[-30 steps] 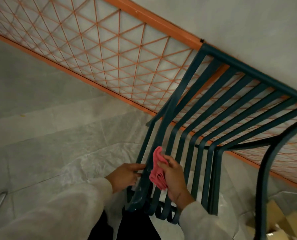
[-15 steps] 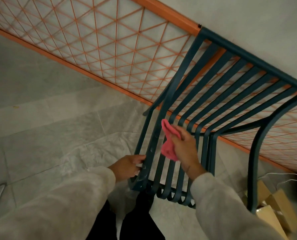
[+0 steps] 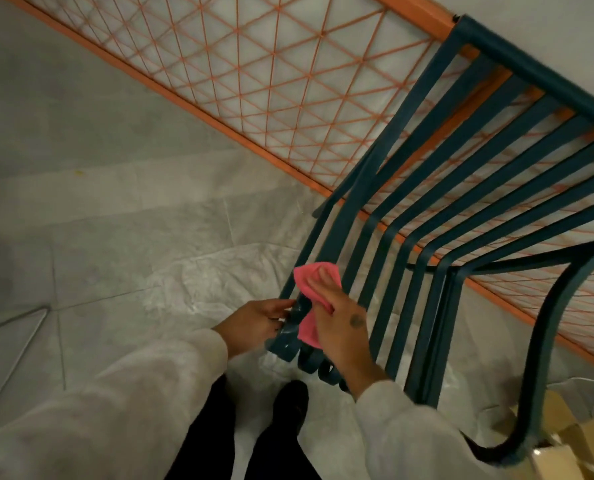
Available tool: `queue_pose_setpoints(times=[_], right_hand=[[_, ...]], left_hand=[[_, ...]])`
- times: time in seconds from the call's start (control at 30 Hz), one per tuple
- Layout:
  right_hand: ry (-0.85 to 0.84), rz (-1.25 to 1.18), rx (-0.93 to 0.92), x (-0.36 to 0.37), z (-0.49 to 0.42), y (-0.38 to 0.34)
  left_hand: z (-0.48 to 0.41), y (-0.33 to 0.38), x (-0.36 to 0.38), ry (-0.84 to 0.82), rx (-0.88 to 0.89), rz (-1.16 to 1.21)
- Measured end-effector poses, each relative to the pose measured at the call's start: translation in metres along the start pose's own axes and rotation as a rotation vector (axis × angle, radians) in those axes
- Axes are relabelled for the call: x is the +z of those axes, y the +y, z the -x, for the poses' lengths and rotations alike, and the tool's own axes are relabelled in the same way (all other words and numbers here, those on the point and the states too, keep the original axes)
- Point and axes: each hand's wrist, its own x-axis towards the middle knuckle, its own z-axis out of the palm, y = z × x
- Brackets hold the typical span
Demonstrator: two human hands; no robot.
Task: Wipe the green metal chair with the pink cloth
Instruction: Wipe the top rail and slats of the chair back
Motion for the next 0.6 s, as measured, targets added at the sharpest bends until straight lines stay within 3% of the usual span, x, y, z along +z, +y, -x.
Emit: queue_pose_setpoints(times=[0.13,0.27,0.43,0.6], right_hand=[[-0.098,0.141,-0.151,-0.002,0.017,0.016],[-0.077,0.254,-0.360,-0.033,-0.034,0.020],[-0.123,0.426,-0.318,-0.061,-0.094,0.013],[-0.021,0.255,-0.298,-0.036,-0.054,0.023]], left_hand=[[0.008,0.003,0.009,0.051,0.009,-0.038],[0.014,0.001,0.019,0.082,0.020,0.010],[0.023,-0.003,0.030,0.147,0.050,-0.007],[0.025,-0.013,0.036,0.174,0.045,0.018]])
